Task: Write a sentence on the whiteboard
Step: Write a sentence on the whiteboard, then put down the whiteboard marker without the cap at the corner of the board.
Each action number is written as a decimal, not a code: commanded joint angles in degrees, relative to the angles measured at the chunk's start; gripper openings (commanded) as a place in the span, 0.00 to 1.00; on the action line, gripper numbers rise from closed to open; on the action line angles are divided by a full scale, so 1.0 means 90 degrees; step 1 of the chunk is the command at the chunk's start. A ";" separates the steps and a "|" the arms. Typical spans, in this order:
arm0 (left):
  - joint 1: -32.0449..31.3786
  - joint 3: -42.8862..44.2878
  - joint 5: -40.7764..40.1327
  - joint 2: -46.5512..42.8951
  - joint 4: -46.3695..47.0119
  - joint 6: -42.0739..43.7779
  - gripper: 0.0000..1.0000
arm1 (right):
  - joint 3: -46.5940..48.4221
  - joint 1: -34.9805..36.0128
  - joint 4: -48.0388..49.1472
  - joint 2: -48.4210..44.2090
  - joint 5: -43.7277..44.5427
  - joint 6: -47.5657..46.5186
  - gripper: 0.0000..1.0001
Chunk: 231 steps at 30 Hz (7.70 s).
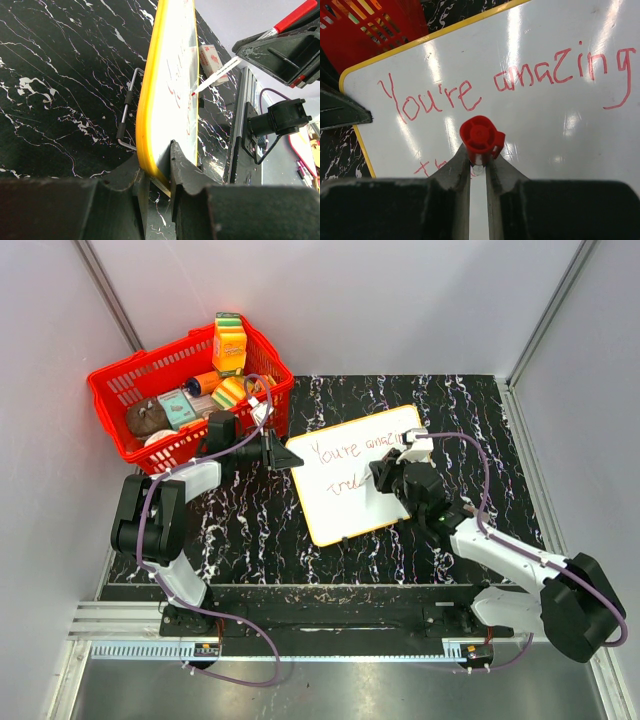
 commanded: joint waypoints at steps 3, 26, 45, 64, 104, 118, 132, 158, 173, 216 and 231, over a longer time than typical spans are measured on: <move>-0.0415 -0.0228 -0.0475 0.0244 -0.0469 0.1402 0.00 | 0.0568 -0.0040 0.0149 -0.0128 0.0187 -0.0159 0.00; -0.0415 -0.0219 -0.0455 0.0254 -0.0469 0.1412 0.00 | 0.0490 -0.0069 0.0198 0.0311 0.0343 -0.0188 0.00; -0.0415 -0.0238 -0.0465 0.0225 -0.0469 0.1412 0.00 | 0.0090 -0.0089 -0.0251 0.0165 0.0470 -0.0061 0.00; -0.0415 -0.0219 -0.0455 0.0235 -0.0469 0.1412 0.00 | 0.0676 -0.0245 -0.0095 -0.0002 0.0578 -0.0159 0.00; -0.0415 -0.0228 -0.0465 0.0235 -0.0489 0.1422 0.00 | 0.0227 -0.0450 -0.0222 0.0311 -0.0164 0.0212 0.00; -0.0415 -0.0219 -0.0465 0.0235 -0.0489 0.1431 0.00 | -0.0027 -0.0450 -0.0280 0.0224 -0.0477 0.0407 0.00; -0.0415 -0.0219 -0.0475 0.0235 -0.0479 0.1431 0.00 | 0.0441 -0.0450 -0.0398 -0.0451 -0.0127 0.0174 0.00; -0.0415 -0.0209 -0.0484 0.0254 -0.0499 0.1451 0.00 | 0.0871 -0.0587 -0.0153 0.0028 0.0304 -0.0315 0.00; -0.0415 -0.0209 -0.0504 0.0225 -0.0508 0.1441 0.00 | 0.0627 -0.0597 -0.0105 0.0037 0.0265 -0.0208 0.00; -0.0434 -0.0375 -0.0660 0.0040 -0.0362 0.1451 0.29 | -0.0066 -0.0597 -0.1003 -0.2189 0.0598 0.0075 0.00; -0.0424 -0.1096 -0.1304 -0.1063 0.0341 0.1100 0.99 | 0.0100 -0.0606 -0.1872 -0.2803 0.0159 0.0300 0.00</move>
